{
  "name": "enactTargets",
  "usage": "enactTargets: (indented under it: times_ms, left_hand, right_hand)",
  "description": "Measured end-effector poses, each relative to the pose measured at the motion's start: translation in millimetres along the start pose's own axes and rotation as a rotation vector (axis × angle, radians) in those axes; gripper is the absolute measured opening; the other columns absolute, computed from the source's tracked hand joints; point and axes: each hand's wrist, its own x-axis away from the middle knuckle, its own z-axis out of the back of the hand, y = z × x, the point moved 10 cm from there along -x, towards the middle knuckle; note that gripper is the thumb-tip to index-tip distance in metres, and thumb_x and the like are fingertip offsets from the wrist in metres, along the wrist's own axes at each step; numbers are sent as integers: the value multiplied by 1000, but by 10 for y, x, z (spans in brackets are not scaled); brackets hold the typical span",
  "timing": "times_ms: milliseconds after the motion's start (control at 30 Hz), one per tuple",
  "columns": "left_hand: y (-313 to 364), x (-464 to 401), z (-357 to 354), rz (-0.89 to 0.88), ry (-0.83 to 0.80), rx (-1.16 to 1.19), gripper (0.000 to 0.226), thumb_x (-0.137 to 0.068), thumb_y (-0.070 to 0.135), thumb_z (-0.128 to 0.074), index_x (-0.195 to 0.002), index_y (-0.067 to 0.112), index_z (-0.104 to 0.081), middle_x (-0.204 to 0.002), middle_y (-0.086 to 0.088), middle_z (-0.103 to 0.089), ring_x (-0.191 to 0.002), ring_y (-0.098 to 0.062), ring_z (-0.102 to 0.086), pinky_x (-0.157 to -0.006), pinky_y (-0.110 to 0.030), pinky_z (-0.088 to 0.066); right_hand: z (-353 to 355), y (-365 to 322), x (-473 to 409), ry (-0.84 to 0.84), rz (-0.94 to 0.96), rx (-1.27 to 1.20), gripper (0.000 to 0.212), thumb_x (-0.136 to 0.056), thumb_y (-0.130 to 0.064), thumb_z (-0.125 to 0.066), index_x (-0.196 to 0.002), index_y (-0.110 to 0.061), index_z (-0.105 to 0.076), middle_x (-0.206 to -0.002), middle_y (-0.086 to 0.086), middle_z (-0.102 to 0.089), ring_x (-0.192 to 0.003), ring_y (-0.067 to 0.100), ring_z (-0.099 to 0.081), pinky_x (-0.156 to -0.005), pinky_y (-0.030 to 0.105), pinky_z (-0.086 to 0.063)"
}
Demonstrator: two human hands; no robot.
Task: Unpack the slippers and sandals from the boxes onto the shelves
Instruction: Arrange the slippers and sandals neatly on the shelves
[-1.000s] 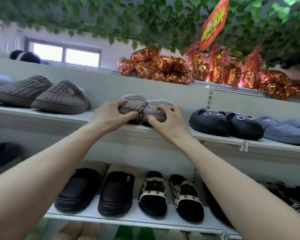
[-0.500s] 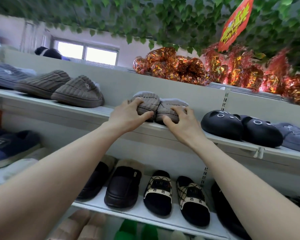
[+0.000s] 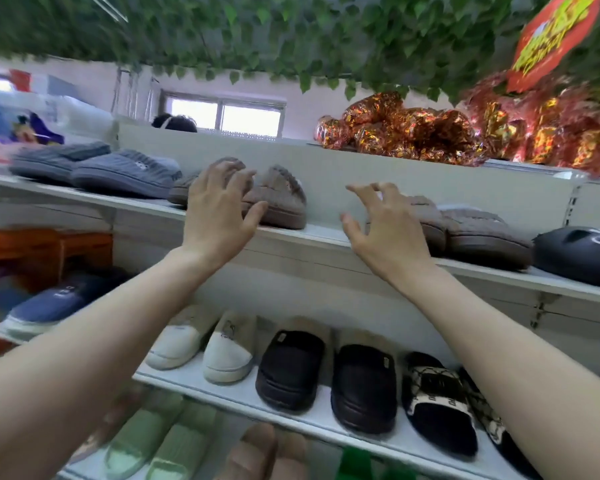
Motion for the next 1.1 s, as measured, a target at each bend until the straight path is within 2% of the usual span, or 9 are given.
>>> enactTargets:
  times_ms: [167, 333, 433, 633, 933, 1100]
  left_hand:
    - [-1069, -246, -36, 173, -159, -6, 75, -83, 56, -61, -144, 19, -37, -146, -19, -34, -137, -35, -29, -112, -48, -28]
    - [-1492, -380, -325, 227, -376, 46, 94, -70, 76, -56, -146, 29, -28, -146, -13, -35, -129, -36, -42, -102, -49, -39]
    - [-1516, -423, -442, 201, -432, 78, 95, -66, 82, -51, -143, 32, -29, -137, -11, -44, -122, -35, -49, -96, -46, -42]
    - [-1407, -460, -514, 177, -438, 34, 76, -81, 69, -51, -147, 39, -29, -138, -15, -44, -120, -39, -50, -100, -40, -40]
    - [-1057, -373, -488, 115, -397, 134, 71, -83, 63, -53, -146, 39, -33, -134, -15, -50, -124, -34, -48, -102, -38, -38]
    - [-912, -354, -613, 111, -417, 142, 68, -83, 63, -51, -146, 41, -32, -137, -15, -47, -125, -35, -47, -104, -39, -37]
  right_hand:
    - [-793, -593, -240, -147, -141, -143, 59, -91, -58, -52, -143, -34, -40, -139, 12, -42, -131, 30, -44, -104, 42, -39]
    - [-1156, -820, -399, -198, -265, -177, 80, -78, -77, -50, -145, -36, -34, -137, 11, -41, -125, 34, -49, -107, 43, -40]
    - [-1233, -817, -464, -207, -323, -142, 82, -76, -79, -50, -145, -38, -32, -137, 10, -39, -125, 35, -49, -106, 44, -41]
    - [-1257, -823, -483, -207, -368, -91, 76, -83, -70, -51, -147, -36, -29, -132, 13, -44, -120, 37, -51, -104, 43, -42]
    - [-1062, -702, -416, -168, -334, -37, 65, -86, -62, -49, -145, -39, -32, -126, 13, -48, -116, 38, -53, -98, 40, -41]
    - [-1066, -556, -388, -185, -330, -16, 64, -89, -61, -44, -147, -39, -28, -135, 13, -45, -120, 39, -50, -100, 42, -40]
